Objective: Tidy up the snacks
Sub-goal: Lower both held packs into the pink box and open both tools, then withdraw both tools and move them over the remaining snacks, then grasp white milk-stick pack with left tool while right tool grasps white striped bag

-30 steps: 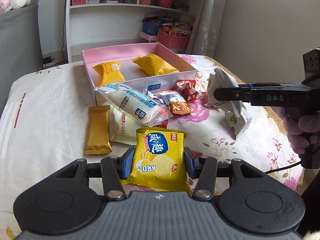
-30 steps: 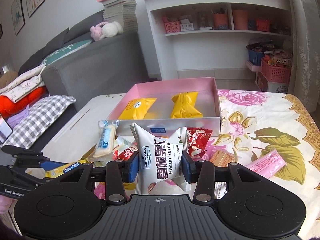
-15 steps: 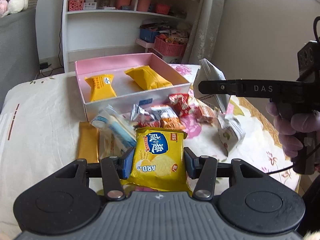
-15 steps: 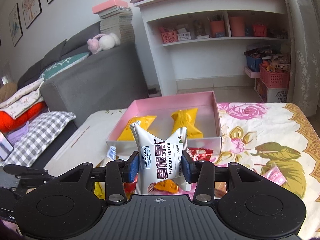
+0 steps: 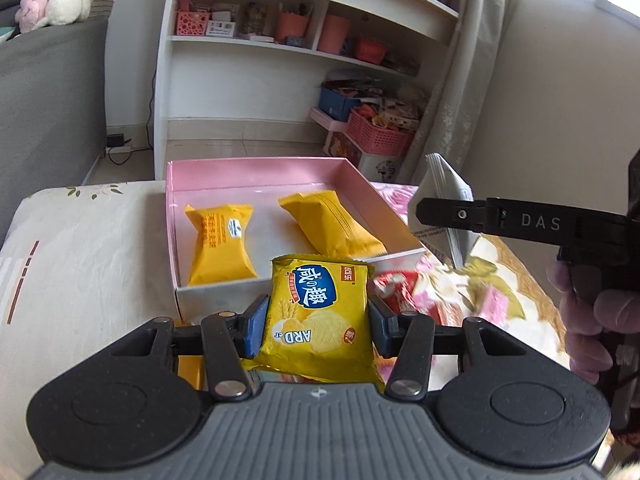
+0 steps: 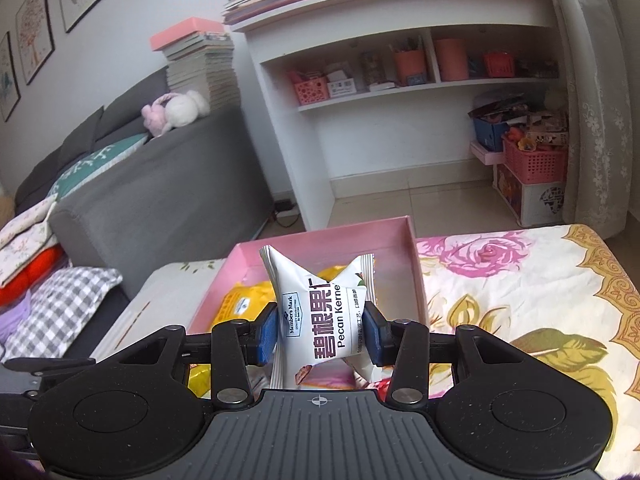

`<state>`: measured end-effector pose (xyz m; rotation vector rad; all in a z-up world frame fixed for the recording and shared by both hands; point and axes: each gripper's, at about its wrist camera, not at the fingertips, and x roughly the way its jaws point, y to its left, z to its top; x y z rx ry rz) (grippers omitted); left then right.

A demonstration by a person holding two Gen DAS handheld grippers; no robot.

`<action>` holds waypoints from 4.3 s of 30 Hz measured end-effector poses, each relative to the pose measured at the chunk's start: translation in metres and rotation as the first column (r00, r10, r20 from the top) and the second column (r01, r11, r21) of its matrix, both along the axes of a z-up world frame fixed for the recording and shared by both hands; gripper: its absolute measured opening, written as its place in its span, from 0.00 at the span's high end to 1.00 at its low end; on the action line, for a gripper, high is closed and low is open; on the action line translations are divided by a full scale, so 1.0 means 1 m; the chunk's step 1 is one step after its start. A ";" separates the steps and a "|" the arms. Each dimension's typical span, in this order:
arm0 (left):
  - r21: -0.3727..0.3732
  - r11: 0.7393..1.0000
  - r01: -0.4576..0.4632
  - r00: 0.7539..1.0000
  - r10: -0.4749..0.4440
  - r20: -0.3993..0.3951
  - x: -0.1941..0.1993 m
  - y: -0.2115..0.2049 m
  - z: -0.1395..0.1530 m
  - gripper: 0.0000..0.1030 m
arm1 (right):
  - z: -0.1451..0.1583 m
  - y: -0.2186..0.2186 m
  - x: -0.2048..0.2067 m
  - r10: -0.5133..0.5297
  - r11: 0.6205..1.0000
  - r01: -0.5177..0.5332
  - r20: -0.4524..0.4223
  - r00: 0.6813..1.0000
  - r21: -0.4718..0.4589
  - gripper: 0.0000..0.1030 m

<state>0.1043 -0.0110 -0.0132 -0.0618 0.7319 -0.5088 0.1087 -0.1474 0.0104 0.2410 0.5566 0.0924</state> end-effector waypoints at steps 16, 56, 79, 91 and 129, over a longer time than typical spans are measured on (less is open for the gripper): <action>0.016 0.989 -0.149 0.989 0.149 0.005 0.061 -0.025 -0.024 0.54 | -0.029 -0.030 0.058 -0.055 0.995 0.062 -0.077 0.996 0.083 0.59; 0.121 0.987 -0.102 0.993 0.094 0.068 0.054 -0.038 -0.013 0.13 | -0.011 -0.029 0.058 -0.099 0.992 0.104 -0.063 0.993 0.078 0.16; 0.161 0.968 -0.193 0.979 0.200 -0.028 0.006 0.010 -0.002 0.00 | 0.008 -0.009 -0.018 -0.087 0.994 0.080 -0.080 0.993 -0.080 0.04; 0.145 0.976 -0.165 0.983 0.174 -0.055 -0.020 0.032 -0.018 0.03 | -0.023 -0.020 -0.055 -0.075 0.973 0.038 -0.156 0.985 -0.228 0.04; 0.211 0.977 -0.041 0.997 0.053 -0.054 -0.029 0.014 -0.036 0.66 | -0.074 -0.028 -0.080 -0.068 0.956 -0.042 -0.355 0.933 -0.292 0.06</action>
